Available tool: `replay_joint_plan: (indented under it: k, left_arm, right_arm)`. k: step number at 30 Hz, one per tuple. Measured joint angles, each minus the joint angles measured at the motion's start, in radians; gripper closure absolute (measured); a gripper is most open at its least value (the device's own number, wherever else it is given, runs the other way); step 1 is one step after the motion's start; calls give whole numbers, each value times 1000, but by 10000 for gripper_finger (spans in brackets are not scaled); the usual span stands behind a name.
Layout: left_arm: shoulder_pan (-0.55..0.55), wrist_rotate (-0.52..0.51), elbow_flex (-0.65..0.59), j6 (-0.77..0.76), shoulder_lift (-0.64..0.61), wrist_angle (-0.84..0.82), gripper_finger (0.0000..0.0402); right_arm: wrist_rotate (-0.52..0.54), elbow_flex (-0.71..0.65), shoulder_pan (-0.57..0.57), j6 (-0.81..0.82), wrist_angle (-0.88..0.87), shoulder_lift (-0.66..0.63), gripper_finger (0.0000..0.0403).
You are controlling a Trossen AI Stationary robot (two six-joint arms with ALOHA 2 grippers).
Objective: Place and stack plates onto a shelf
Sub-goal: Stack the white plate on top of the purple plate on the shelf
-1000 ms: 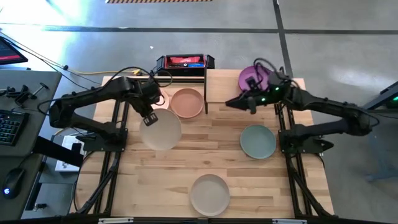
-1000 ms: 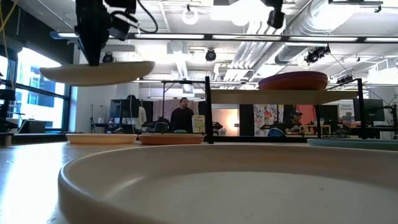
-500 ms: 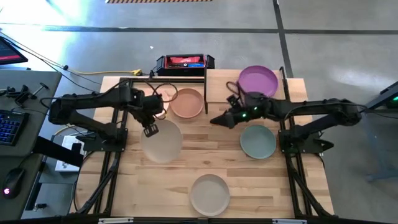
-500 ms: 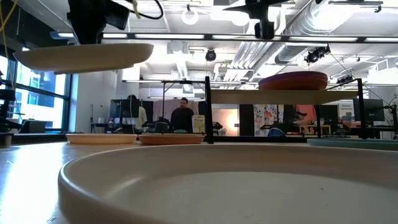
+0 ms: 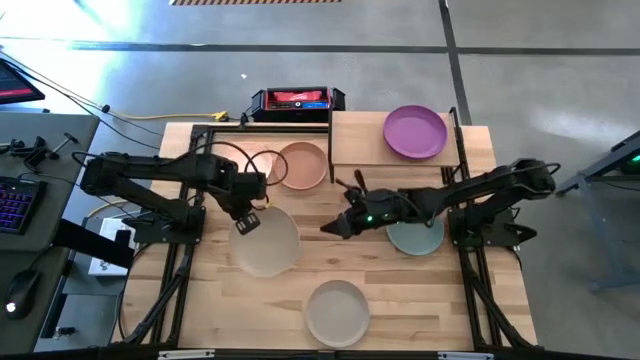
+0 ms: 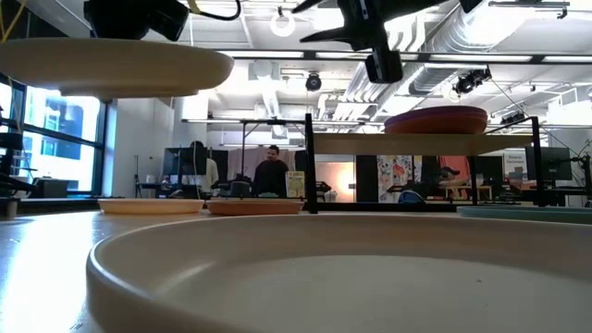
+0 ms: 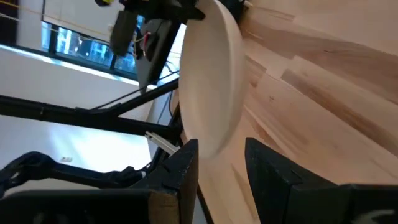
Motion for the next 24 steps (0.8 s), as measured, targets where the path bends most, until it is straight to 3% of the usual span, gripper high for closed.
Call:
replay_joint_plan:
  k: [6,15,24]
  left_arm:
    - [-21,16,0,-2,40,5,401]
    - [-21,8,0,-6,48,4,401]
    - [-21,6,0,-19,48,77,401]
  right_arm:
    - [9,141,22,-66,-81,59,289]
    - [63,507,16,-172,-609,206,289]
    - [123,690,16,-123,-782,359,289]
